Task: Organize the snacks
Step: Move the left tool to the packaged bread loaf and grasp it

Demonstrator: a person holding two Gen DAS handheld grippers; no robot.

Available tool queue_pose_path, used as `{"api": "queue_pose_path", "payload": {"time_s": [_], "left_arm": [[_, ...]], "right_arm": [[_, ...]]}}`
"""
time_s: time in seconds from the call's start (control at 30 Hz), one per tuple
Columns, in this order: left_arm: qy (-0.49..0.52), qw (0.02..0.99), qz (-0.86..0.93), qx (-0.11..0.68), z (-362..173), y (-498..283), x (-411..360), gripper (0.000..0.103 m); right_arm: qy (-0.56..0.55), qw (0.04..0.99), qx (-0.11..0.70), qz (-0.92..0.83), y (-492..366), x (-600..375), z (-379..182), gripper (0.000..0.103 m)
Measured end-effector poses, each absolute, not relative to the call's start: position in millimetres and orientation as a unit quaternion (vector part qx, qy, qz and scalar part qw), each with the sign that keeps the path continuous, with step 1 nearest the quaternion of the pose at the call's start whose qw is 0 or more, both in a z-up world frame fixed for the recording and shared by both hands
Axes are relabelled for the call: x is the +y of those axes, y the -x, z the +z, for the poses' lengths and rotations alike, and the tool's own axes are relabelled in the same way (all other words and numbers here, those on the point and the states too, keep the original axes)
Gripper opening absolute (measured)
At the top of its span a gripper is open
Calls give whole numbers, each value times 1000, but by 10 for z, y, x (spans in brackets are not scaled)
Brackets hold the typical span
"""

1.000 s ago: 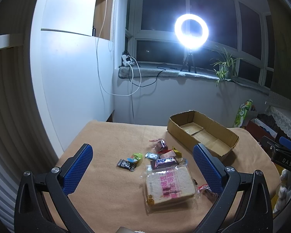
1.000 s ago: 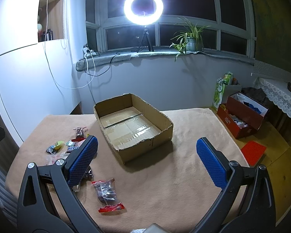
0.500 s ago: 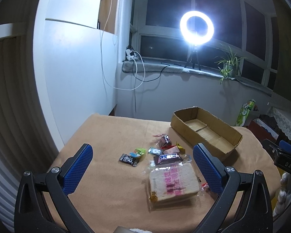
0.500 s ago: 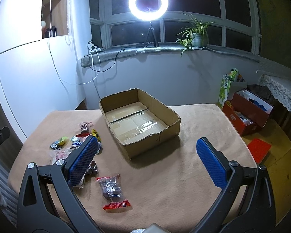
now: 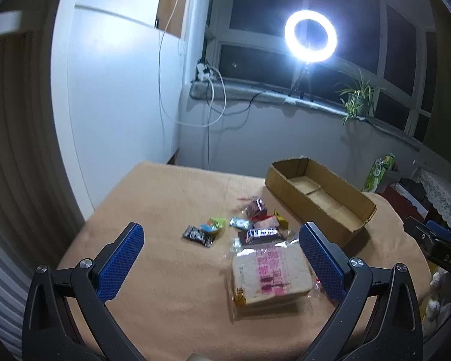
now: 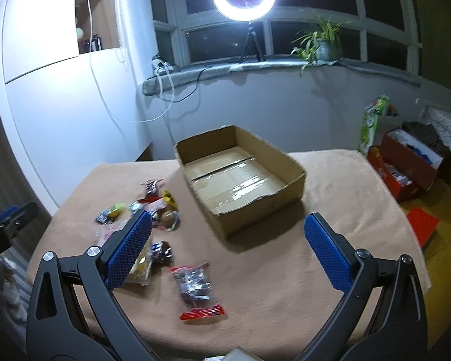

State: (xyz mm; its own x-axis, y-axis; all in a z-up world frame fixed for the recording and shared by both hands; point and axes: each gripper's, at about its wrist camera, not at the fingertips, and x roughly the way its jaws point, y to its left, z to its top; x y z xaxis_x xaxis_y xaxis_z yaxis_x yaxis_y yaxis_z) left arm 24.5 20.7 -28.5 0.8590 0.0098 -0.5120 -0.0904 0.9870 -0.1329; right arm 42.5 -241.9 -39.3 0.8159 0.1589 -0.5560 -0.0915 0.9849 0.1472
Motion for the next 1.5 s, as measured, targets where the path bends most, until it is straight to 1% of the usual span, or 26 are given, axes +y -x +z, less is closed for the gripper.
{"api": "queue_pose_path", "payload": {"time_s": [0.07,0.13,0.37,0.47,0.5,0.53,0.57,0.6,0.63,0.77,0.83,1.07,1.17,1.23,1.4,1.43,1.5], "left_arm": [[88,957,18,276,-340,-276,235,102],[98,953,10,286,-398,-292,253,102],[124,945,-8,304,-519,-324,328,101],[155,934,-32,321,-619,-363,384,95],[172,927,-43,330,-676,-389,413,93],[190,920,-53,340,-737,-415,446,91],[206,913,-62,347,-791,-432,467,89],[228,903,-74,358,-868,-460,497,83],[244,894,-83,366,-934,-484,519,81],[276,874,-98,388,-1120,-529,530,79],[292,863,-110,397,-1194,-554,517,74],[298,854,-125,408,-1249,-648,485,69],[300,848,-129,417,-1311,-729,466,64],[299,845,-131,424,-1359,-775,448,56],[295,845,-127,428,-1402,-813,465,51],[294,844,-128,429,-1396,-813,470,50],[288,846,-128,431,-1382,-824,454,49]], "right_arm": [[-65,947,305,79,-446,-2392,-430,103],[-73,943,313,91,-465,-2362,-464,99],[-87,924,344,145,-573,-2163,-597,91],[-98,910,361,178,-624,-2073,-661,85],[-105,902,371,194,-655,-2035,-703,78],[-109,896,380,204,-681,-2009,-739,75],[-116,887,390,217,-715,-1973,-787,75],[-120,883,396,223,-740,-1940,-826,75],[-121,878,404,228,-771,-1907,-873,75],[-114,862,427,249,-857,-1744,-1017,69],[-116,852,440,260,-909,-1681,-1077,66],[-122,830,466,280,-1097,-1573,-1192,55],[-123,822,476,288,-1154,-1525,-1247,49],[-122,817,482,293,-1178,-1493,-1285,45],[-113,816,483,296,-1220,-1453,-1314,41],[-110,817,484,295,-1227,-1452,-1310,38],[-100,822,484,284,-1255,-1452,-1323,36]]}}
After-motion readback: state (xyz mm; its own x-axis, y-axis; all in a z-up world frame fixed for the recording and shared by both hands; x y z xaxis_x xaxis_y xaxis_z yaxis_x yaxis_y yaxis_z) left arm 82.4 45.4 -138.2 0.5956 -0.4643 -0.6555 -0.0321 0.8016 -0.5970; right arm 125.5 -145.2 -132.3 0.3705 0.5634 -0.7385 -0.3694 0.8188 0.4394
